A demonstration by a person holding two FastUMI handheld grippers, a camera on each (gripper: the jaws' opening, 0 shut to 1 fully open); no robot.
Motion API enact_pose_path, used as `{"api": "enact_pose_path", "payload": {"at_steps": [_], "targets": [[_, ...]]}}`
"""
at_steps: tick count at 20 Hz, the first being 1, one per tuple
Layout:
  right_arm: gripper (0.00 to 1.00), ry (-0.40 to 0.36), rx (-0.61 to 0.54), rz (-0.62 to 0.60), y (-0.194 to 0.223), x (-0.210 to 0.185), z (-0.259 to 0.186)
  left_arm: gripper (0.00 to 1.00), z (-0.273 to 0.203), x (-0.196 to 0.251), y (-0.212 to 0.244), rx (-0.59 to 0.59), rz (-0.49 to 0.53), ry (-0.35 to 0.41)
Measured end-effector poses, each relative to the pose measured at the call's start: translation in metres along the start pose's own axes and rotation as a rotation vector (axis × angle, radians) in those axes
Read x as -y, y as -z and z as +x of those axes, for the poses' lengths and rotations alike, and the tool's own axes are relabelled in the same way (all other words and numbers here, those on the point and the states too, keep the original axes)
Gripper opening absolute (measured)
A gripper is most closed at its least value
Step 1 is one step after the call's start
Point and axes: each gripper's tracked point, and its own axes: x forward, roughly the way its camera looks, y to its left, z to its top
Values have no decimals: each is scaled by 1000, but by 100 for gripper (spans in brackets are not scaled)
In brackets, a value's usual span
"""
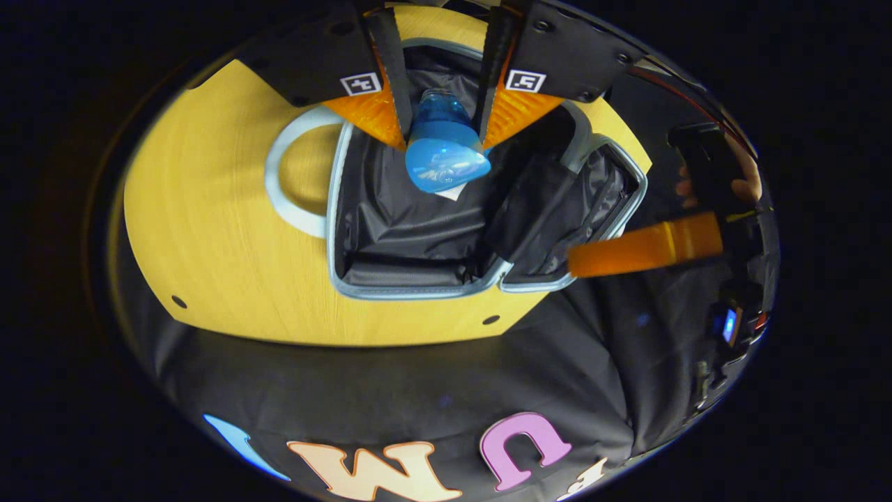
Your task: First open the suitcase, pack the skin care products into it, and then close the suitcase.
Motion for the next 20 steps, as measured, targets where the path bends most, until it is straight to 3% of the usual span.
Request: {"api": "enact_pose_path", "payload": {"at_steps": [7,9,10,11,12,13,14,18,20], "targets": [[48,70,12,27,-16,4,25,94,-28,-97,11,24,-130,-172],[55,78,40,35,-26,4,23,94,-35,-122,13,25,-145,-216],[51,70,67,35,-34,2,19,94,-32,-136,14,26,-144,-240],[59,62,86,35,-41,1,17,94,-33,-150,15,22,-144,-264],[55,63,104,30,-46,1,17,94,-32,-161,16,21,-145,-282],[79,66,122,25,-53,0,14,94,-41,-171,11,18,-147,-300],[71,66,135,25,-56,0,11,94,-41,-185,10,15,-148,-315],[72,84,171,-6,-66,1,-8,90,-31,-231,4,1,-168,-351],[74,103,186,-29,-69,4,-18,94,-22,-250,9,-31,-187,-372]]}}
